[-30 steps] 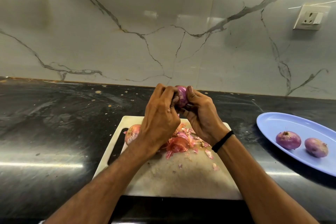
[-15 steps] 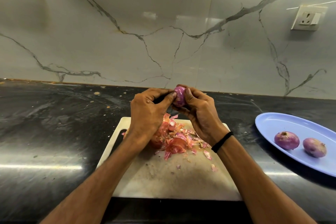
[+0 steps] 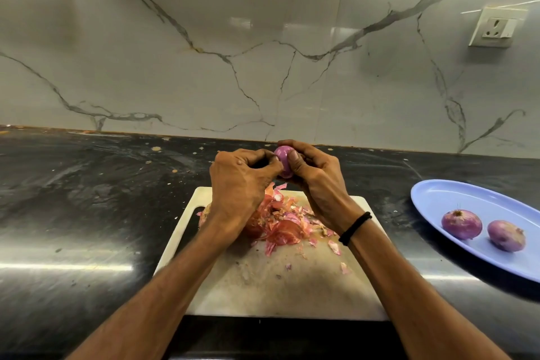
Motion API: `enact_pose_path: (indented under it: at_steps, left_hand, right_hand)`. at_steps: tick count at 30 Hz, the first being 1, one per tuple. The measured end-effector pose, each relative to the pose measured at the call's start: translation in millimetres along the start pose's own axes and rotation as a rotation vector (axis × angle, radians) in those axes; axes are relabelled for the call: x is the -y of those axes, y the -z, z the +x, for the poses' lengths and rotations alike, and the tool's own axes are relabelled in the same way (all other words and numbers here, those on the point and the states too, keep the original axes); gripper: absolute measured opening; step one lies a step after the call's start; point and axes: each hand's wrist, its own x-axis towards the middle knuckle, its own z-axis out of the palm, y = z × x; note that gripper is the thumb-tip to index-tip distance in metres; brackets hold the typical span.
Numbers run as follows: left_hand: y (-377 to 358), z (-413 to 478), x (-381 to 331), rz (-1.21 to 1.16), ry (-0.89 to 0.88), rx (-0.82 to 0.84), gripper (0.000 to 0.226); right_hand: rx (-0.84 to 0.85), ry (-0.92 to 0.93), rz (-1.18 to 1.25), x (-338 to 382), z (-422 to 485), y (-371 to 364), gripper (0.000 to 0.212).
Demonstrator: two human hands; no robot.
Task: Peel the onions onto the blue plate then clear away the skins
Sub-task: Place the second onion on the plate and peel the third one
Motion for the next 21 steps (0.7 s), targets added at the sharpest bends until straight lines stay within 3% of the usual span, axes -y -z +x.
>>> enact_pose_path:
  at_steps: [6, 9, 12, 16, 21]
  left_hand:
    - [0, -1, -1, -0.029, 0.067, 0.030, 0.012]
    - [1, 0, -7, -0.151, 0.139, 0.007, 0.003]
    - [1, 0, -13, -0.301, 0.214, -0.018, 0.019]
    - [4, 4, -16, -0.487, 0.315, 0.009, 0.012]
    - [7, 4, -17, -0.497, 0.311, 0.062, 0.014]
  right_hand:
    - [0.032, -0.008, 0.013, 3, -3, -2, 0.033]
    - [0.044, -0.018, 0.077, 5, -4, -1, 0.035]
    - [0.054, -0.046, 0.187, 9, -4, -1, 0.035]
    - [0.025, -0.072, 0.227, 9, -1, 0, 0.039]
    - [0.025, -0.087, 0.281, 6, 2, 4, 0.042]
